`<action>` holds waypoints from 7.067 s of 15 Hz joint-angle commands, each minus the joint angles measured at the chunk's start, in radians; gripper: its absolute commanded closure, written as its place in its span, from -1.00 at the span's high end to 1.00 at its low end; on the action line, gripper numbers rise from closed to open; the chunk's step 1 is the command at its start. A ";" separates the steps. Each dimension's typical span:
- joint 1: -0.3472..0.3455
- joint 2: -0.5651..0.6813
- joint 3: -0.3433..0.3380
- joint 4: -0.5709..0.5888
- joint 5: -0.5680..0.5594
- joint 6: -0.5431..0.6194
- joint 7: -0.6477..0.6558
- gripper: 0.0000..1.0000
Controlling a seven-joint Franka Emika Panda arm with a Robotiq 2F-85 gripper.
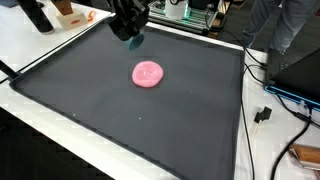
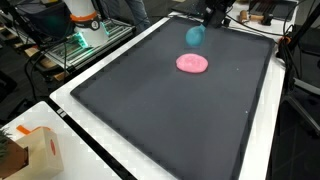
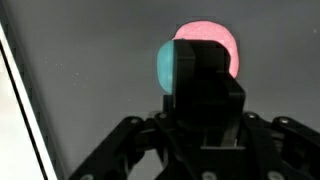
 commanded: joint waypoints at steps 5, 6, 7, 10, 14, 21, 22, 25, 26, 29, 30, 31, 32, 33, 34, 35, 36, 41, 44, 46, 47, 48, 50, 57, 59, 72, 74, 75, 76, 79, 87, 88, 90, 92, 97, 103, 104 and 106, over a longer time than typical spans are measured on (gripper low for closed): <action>-0.021 -0.085 0.005 -0.081 0.052 0.035 -0.062 -0.50; -0.011 -0.046 0.000 -0.022 0.036 0.001 -0.041 0.00; -0.011 -0.049 0.000 -0.024 0.036 0.003 -0.045 0.00; -0.012 -0.050 0.000 -0.026 0.036 0.006 -0.050 0.00; -0.012 -0.050 0.000 -0.028 0.036 0.008 -0.050 0.00; -0.116 -0.036 0.044 -0.008 0.252 -0.014 -0.305 -0.50; -0.133 -0.035 0.047 -0.009 0.286 -0.009 -0.348 -0.50; -0.184 -0.018 0.054 -0.015 0.398 0.009 -0.434 -0.50; -0.198 -0.014 0.055 -0.019 0.432 0.017 -0.453 -0.50; -0.243 0.003 0.067 -0.025 0.533 0.018 -0.543 -0.50; -0.255 0.011 0.072 -0.022 0.563 0.012 -0.571 -0.50; -0.266 0.018 0.076 -0.025 0.591 0.017 -0.595 -0.50; -0.274 0.024 0.079 -0.028 0.611 0.022 -0.616 -0.50; -0.280 0.030 0.080 -0.031 0.627 0.030 -0.637 -0.50; -0.287 0.037 0.083 -0.033 0.645 0.029 -0.658 -0.50; -0.293 0.043 0.086 -0.034 0.659 0.030 -0.674 -0.50; -0.298 0.049 0.089 -0.036 0.672 0.027 -0.692 -0.50; -0.315 0.074 0.102 -0.036 0.707 0.005 -0.751 -0.50; -0.324 0.085 0.107 -0.041 0.727 -0.003 -0.785 -0.50; -0.328 0.086 0.108 -0.050 0.735 -0.001 -0.800 -0.50; -0.330 0.087 0.108 -0.054 0.738 -0.004 -0.807 -0.50; -0.332 0.089 0.108 -0.056 0.738 -0.008 -0.813 -0.50; -0.334 0.094 0.108 -0.061 0.741 -0.015 -0.821 -0.50; -0.343 0.105 0.106 -0.077 0.762 -0.009 -0.846 -0.50; -0.346 0.111 0.105 -0.077 0.768 -0.009 -0.848 -0.50; -0.338 0.129 0.088 -0.070 0.746 -0.010 -0.805 -0.50; -0.333 0.127 0.084 -0.071 0.739 -0.004 -0.794 -0.50; -0.330 0.125 0.081 -0.072 0.733 -0.001 -0.788 -0.50; -0.329 0.124 0.079 -0.071 0.729 -0.001 -0.780 -0.50; -0.324 0.121 0.072 -0.069 0.713 -0.002 -0.754 -0.50; -0.308 0.095 0.058 -0.066 0.640 0.010 -0.674 -0.50; -0.303 0.086 0.056 -0.070 0.623 0.018 -0.661 -0.50; -0.289 0.065 0.048 -0.082 0.580 0.042 -0.633 -0.50; -0.272 0.042 0.042 -0.095 0.536 0.067 -0.607 -0.50; -0.237 -0.041 0.036 -0.138 0.451 0.119 -0.568 -0.50; -0.209 -0.173 0.038 -0.231 0.384 0.190 -0.560 -0.50; -0.204 -0.193 0.037 -0.247 0.374 0.196 -0.551 -0.50; -0.195 -0.228 0.037 -0.277 0.354 0.202 -0.531 -0.50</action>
